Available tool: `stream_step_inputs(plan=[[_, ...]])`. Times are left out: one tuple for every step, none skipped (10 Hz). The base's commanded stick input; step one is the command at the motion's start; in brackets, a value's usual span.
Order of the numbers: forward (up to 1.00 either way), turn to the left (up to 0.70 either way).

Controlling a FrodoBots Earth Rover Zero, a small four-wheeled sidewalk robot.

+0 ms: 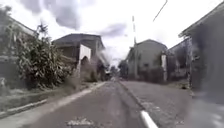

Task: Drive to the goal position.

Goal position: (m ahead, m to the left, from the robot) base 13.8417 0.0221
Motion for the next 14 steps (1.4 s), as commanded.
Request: stream_step_inputs(plan=[[0.85,0.0],[0.85,0.0],[0.85,0.0],[0.85,0.0],[0.85,-0.05],[0.85,-0.19],[0.85,-0.34],[0.85,-0.34],[0.85,-0.34],[0.85,-0.34],[0.85,-0.34],[0.85,-0.33],[0.85,-0.29],[0.85,-0.15]])
